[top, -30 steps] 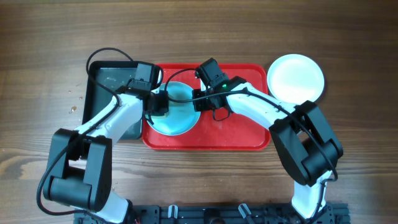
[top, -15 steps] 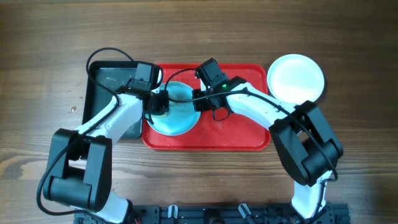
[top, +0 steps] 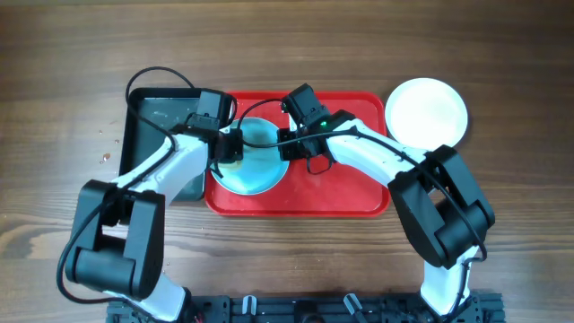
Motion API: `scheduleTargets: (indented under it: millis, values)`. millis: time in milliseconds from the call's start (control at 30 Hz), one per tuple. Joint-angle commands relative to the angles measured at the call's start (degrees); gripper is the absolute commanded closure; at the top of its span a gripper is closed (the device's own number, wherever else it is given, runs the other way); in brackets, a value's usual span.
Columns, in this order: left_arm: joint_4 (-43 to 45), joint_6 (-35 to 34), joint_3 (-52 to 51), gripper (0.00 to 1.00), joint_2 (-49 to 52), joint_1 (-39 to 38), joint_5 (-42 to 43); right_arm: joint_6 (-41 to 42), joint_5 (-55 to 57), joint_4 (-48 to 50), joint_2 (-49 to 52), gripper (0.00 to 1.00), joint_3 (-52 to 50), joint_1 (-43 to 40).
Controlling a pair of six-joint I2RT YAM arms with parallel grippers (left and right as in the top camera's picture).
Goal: Clean dirty plates on tray and stack at the side
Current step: 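Scrub the light-blue plate with the sponge while right gripper holds its rim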
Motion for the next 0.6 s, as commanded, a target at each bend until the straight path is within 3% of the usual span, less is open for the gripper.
scheduleTargets:
  millis: [0,67,267,467,567]
  values:
    - [0.7,0.7,0.3,0.96,3.5,-0.2,11.0,-1.0,-0.8,0.1,-1.3,0.96,0.6,0.5]
    - [0.9,0.7,0.4,0.96,3.5,-0.2,19.2,-1.0,-0.8,0.1,-1.3,0.96,0.6,0.5]
    - [2.8,0.7,0.4,0.94,3.5,-0.2,31.0,-1.0,-0.8,0.1,-1.3,0.96,0.6,0.5]
    - [2.8,0.7,2.3,0.96,-1.1,0.0,30.1,-1.0,-0.8,0.1,-1.3,0.96,0.6,0.5]
    - [1.4,0.7,2.6,0.96,-6.1,0.0,20.8,-1.1,-0.8,0.1,-1.3,0.96,0.6,0.5]
